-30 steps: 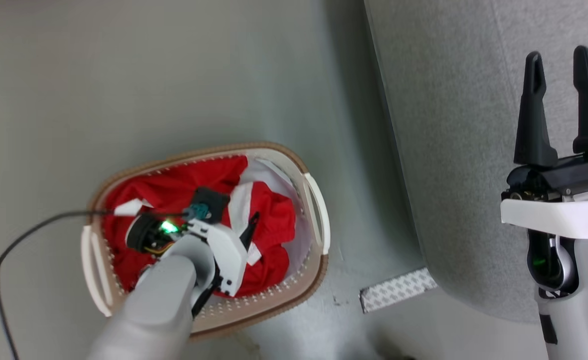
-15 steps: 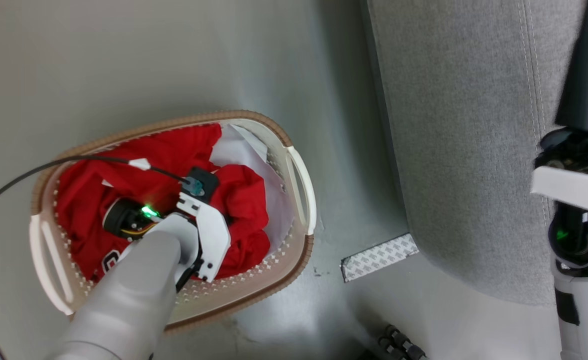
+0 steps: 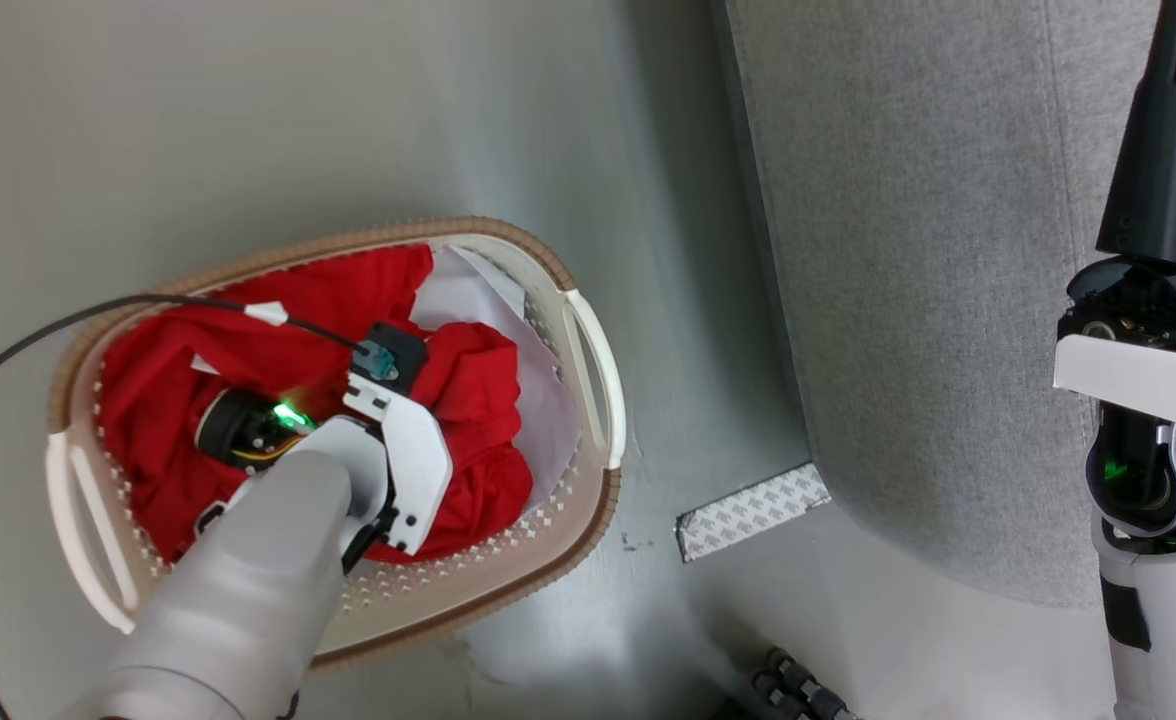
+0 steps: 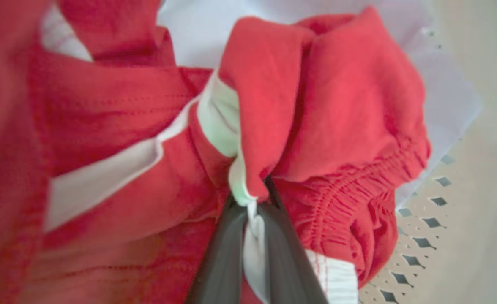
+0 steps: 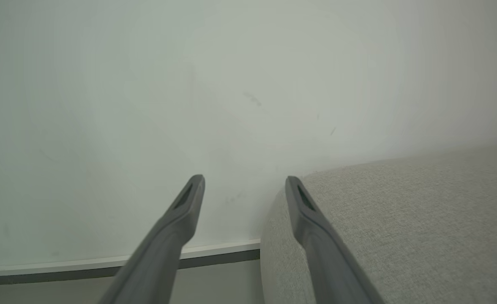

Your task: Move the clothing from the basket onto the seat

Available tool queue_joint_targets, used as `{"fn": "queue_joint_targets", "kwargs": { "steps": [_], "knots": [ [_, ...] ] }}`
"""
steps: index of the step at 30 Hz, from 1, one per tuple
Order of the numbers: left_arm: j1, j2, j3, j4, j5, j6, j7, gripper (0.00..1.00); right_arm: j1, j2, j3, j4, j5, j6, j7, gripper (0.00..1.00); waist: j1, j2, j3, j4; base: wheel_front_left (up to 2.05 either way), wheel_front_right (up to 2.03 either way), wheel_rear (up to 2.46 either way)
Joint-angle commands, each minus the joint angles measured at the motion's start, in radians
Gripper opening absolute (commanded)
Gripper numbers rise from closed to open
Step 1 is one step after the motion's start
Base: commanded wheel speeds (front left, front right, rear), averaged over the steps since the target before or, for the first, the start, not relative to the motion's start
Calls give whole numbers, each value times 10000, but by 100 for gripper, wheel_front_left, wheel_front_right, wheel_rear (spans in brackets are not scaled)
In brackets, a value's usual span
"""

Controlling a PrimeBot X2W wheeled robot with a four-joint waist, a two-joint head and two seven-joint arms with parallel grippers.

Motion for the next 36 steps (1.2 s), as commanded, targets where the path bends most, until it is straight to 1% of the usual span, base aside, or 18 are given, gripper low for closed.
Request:
{"fn": "queue_joint_targets", "kwargs": {
  "steps": [1,5,12,17,21,27,28,29,34,36],
  "knots": [
    [20,32,-45,-7,-125,-25,-171,0,-87,2,0,29,-90,-25,7,100,-1,0,-201,106,0,0,0],
    [357,-208,-283,-104,-504,-25,-614,0,71,-3,-73,179,-245,-25,6,100,-1,0,-970,404,0,0,0],
    [1038,-646,-769,-680,-1345,-26,-1644,0,507,-5,-26,485,-884,-25,6,100,-1,0,-2748,1066,0,0,0],
    [1411,-815,-1145,-1205,-1996,-26,-2271,0,870,-18,-16,748,-1143,-25,6,100,-1,0,-3874,1593,0,0,0],
    [1697,-923,-1426,-1617,-2471,-26,-2756,0,1189,-224,59,984,-1188,-25,6,100,-1,0,-4759,1956,0,0,0],
    [2109,-992,-1728,-2330,-3032,-26,-3325,0,1755,-526,139,1291,-1188,-25,7,100,-1,0,-6054,2441,0,0,0],
    [2109,-992,-1728,-2330,-3032,-26,-3325,0,1755,-526,139,1291,-1188,-25,7,100,-1,0,-6054,2441,0,0,0],
    [2201,-1001,-1740,-2586,-3188,-26,-3434,0,1950,-616,153,1375,-1155,-25,7,100,-1,0,-6443,2589,0,0,0],
    [2288,-882,-1512,-3232,-3302,-26,-3557,0,2381,-714,196,1499,-1053,-25,7,100,-1,0,-7111,2856,0,0,0],
    [2280,-777,-1250,-3650,-3275,-3,-3596,0,2589,-600,138,1486,-652,-25,7,100,-1,0,-7366,2976,0,0,0]
  ]
}}
